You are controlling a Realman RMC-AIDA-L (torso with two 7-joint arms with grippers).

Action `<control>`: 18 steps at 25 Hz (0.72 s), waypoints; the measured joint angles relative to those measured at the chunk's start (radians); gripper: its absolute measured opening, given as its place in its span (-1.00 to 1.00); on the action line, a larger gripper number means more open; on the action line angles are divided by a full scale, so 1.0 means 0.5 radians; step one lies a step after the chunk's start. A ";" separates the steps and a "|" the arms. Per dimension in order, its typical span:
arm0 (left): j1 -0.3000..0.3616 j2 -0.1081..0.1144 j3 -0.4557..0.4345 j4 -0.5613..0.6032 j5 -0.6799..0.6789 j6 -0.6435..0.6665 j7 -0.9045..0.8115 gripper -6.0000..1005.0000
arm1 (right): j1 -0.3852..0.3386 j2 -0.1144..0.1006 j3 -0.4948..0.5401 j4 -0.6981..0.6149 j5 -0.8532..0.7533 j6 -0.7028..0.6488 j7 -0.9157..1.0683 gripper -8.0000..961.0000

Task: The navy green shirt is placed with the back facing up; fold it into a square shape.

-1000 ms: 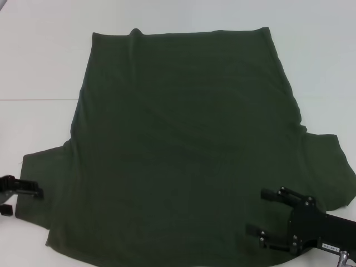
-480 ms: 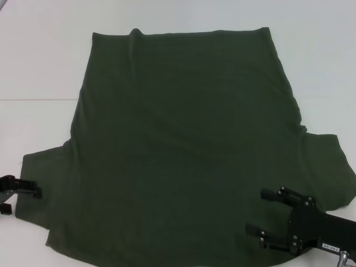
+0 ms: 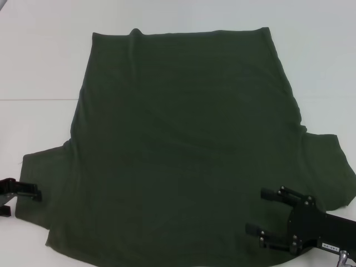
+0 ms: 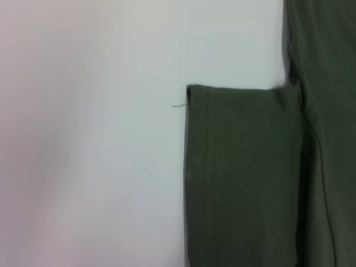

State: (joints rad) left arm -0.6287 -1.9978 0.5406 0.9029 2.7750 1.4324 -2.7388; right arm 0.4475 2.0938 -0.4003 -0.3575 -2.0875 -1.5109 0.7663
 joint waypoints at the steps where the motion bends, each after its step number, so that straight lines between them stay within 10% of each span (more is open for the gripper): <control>1: 0.000 -0.002 0.000 -0.004 0.000 -0.005 0.002 0.62 | 0.000 0.000 0.000 0.000 0.000 0.000 -0.001 0.85; 18: -0.001 -0.008 0.014 -0.048 0.001 -0.109 0.008 0.61 | 0.001 0.003 0.000 0.000 0.000 -0.011 -0.001 0.85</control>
State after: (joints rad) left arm -0.6293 -2.0019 0.5475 0.8789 2.7756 1.3781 -2.7350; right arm 0.4479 2.0951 -0.4003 -0.3575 -2.0878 -1.5165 0.7657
